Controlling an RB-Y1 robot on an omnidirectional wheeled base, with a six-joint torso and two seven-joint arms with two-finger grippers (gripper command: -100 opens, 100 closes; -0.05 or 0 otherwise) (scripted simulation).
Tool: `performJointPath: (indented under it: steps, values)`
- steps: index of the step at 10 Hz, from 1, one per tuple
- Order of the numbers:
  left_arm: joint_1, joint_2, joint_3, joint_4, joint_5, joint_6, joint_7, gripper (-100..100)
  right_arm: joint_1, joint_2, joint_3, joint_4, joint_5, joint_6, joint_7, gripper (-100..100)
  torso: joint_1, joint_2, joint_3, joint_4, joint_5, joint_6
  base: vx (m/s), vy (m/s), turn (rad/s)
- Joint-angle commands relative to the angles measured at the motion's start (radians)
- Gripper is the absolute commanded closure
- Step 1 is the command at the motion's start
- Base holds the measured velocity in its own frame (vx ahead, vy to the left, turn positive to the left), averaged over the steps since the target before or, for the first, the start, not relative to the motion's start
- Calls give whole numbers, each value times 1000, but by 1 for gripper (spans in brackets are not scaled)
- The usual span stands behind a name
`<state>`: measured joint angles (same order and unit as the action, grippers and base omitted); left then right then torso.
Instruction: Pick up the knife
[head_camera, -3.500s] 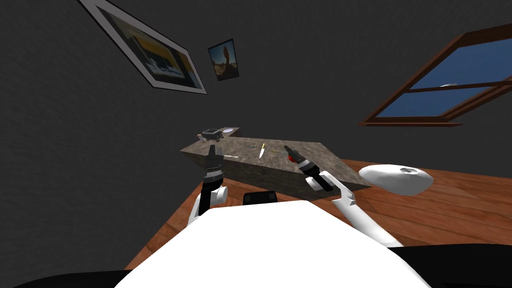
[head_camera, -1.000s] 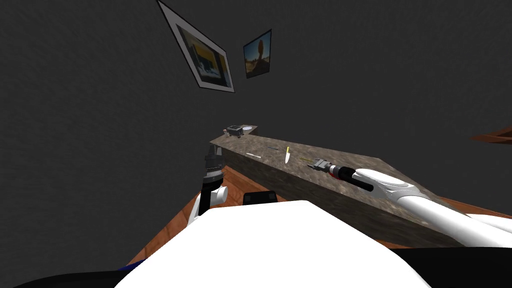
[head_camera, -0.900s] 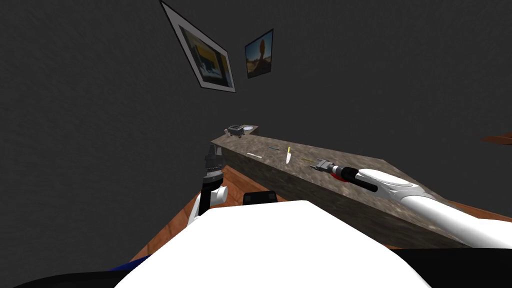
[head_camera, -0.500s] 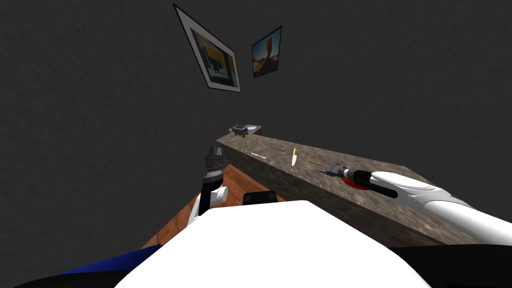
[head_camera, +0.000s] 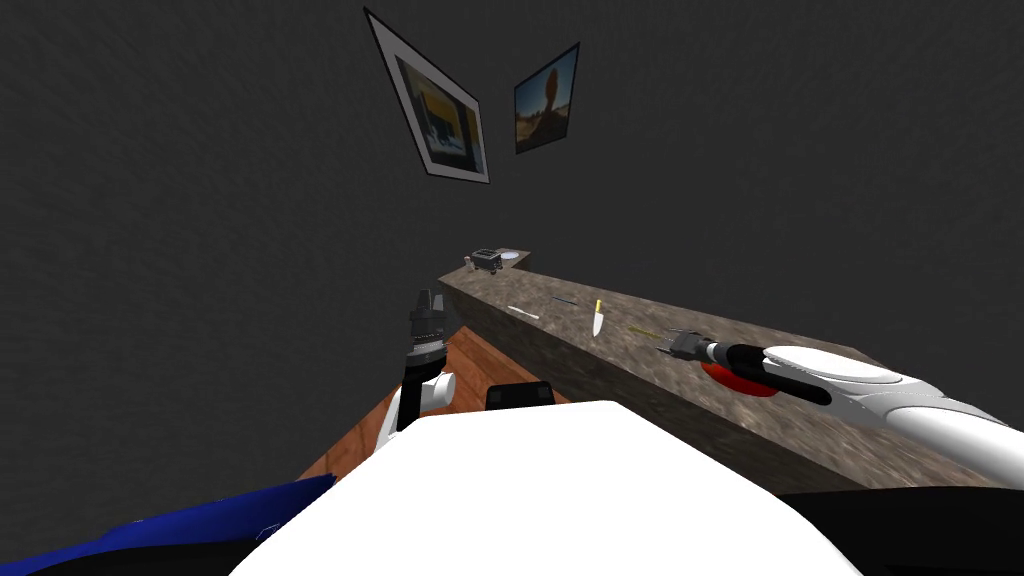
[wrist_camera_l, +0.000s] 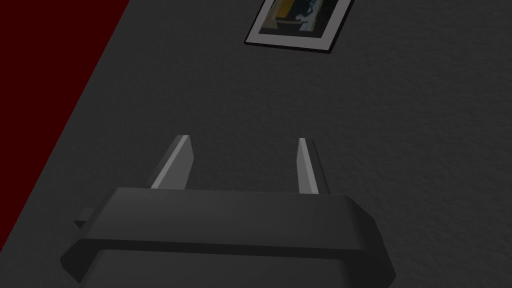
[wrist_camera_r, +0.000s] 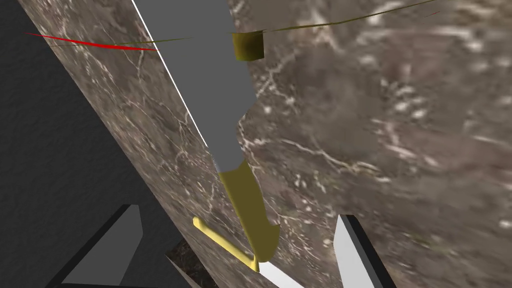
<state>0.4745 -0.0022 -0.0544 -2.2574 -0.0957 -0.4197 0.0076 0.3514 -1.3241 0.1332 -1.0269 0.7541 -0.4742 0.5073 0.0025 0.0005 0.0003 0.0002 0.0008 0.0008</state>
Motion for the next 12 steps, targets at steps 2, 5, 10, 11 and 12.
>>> performJointPath:
  steps: [2,5,10,11,12]
  values:
    - [0,0,0,0,0,0,0,0,-12,-9,18,66,29,-13,31,-100,-1,0,0,0,0,0,14,22,55]
    - [0,0,0,0,0,0,0,0,0,-33,38,129,64,-17,63,-100,0,0,0,0,0,0,26,42,113]
    - [0,0,0,0,0,0,0,0,4,-41,51,195,93,-28,102,0,-1,0,0,0,0,0,22,33,65]
    - [0,0,0,0,0,0,0,0,1,-34,56,216,90,-24,90,-100,-2,1,1,0,-1,0,-54,-3,215]
    - [0,0,0,0,0,0,0,0,-1,-27,61,238,88,-20,78,-100,-2,4,2,1,-1,-1,-101,-15,272]
